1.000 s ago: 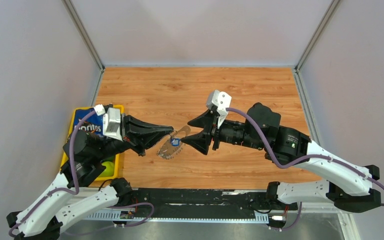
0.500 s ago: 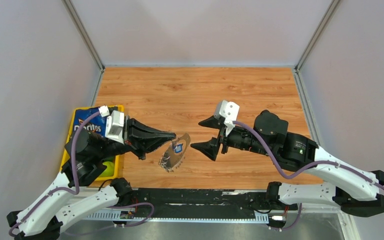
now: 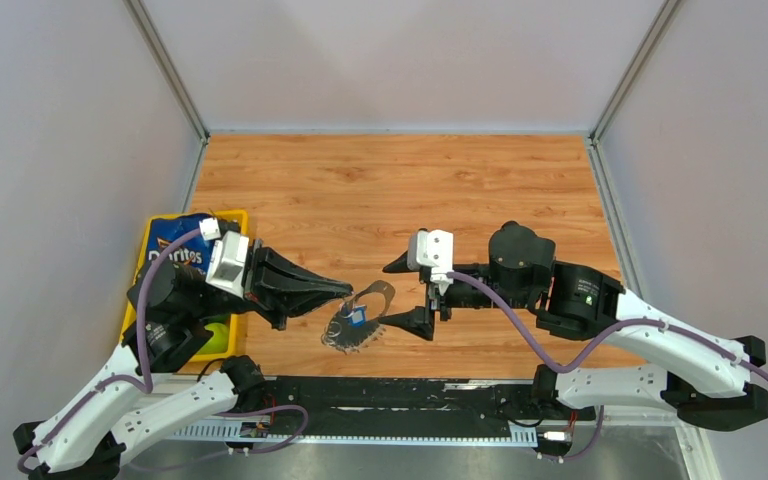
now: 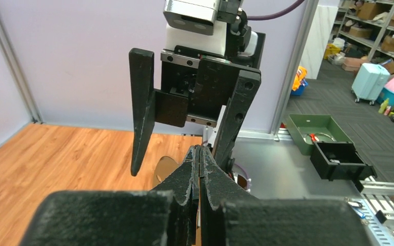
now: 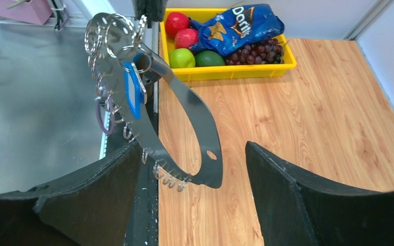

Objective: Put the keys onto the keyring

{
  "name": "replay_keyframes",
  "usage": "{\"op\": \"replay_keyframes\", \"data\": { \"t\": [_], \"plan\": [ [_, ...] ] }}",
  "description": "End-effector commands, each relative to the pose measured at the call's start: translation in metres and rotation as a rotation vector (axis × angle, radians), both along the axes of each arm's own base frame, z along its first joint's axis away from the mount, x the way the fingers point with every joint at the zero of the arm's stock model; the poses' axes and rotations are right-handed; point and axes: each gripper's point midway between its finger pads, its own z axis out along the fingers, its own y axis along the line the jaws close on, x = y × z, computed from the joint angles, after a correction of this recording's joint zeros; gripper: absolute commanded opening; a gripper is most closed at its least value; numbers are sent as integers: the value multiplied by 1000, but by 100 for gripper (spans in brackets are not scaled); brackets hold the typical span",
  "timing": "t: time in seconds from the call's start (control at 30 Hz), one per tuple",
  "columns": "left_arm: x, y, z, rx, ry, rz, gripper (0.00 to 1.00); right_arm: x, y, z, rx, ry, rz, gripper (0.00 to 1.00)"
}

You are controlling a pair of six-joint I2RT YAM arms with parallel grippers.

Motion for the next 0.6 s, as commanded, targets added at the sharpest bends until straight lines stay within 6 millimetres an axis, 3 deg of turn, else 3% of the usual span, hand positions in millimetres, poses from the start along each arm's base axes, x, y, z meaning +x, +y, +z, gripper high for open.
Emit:
{"op": "replay_keyframes", "data": {
  "t": [0.0, 0.27, 0.4, 0.57],
  "plan": [
    [-16, 10, 30, -77, -73, -40, 0, -16, 4, 14, 29, -43, 112, 78],
    [-20, 12, 33, -92, -76, -55, 0, -28, 13, 4, 7, -19, 196, 62],
    [-20, 12, 33, -95, -77, -54, 0, -30, 17, 5, 7, -5, 209, 36],
    [-19, 13, 33, -96, -79, -47, 0, -30, 15, 7, 16, 1, 202, 12]
  ]
}}
